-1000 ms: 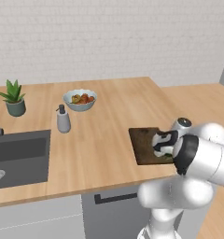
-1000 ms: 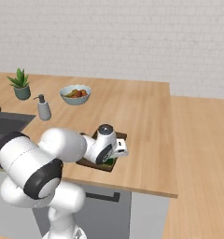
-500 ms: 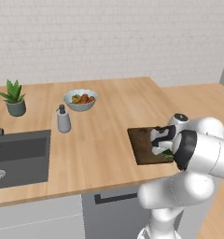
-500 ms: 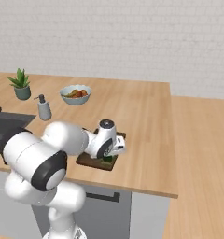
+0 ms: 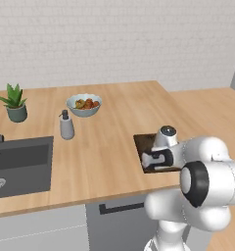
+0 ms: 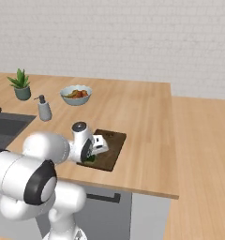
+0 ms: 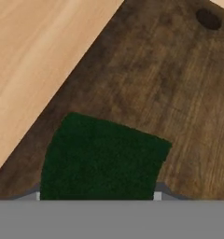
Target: Pick up the sponge from the counter and clean the cutting board by briefly scrubbing or pressing down on the cutting board. Once finished, release the sponge.
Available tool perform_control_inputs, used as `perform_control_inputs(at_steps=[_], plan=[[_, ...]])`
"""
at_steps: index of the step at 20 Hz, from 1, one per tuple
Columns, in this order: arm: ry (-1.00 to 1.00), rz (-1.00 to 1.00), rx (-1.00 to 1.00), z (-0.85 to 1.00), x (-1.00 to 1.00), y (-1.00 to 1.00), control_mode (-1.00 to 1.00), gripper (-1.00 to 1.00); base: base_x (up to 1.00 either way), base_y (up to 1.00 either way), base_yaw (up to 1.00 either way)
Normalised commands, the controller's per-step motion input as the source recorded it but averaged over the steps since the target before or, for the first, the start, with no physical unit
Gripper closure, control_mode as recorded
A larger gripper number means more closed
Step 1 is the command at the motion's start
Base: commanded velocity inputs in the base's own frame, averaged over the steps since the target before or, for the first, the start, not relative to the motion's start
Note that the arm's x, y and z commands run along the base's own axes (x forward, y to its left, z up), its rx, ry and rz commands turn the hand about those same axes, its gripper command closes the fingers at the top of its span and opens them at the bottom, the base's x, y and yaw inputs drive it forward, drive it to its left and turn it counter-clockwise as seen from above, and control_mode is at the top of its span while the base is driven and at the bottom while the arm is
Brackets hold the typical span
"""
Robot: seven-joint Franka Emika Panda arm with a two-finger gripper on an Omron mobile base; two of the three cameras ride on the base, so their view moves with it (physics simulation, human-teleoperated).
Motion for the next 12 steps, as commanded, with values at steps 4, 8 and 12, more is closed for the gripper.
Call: perform_control_inputs(at_steps=[4, 8, 12], plan=[[0.0, 0.0, 0.0, -0.27, 0.0, 0.16, -1.0, 1.0, 0.0, 0.0, 0.0], [0.0, 0.0, 0.0, -0.06, 0.01, -0.32, -1.0, 1.0, 0.0, 0.0, 0.0], [0.0, 0.0, 0.0, -0.17, 0.0, -0.55, -1.0, 1.0, 0.0, 0.0, 0.0]])
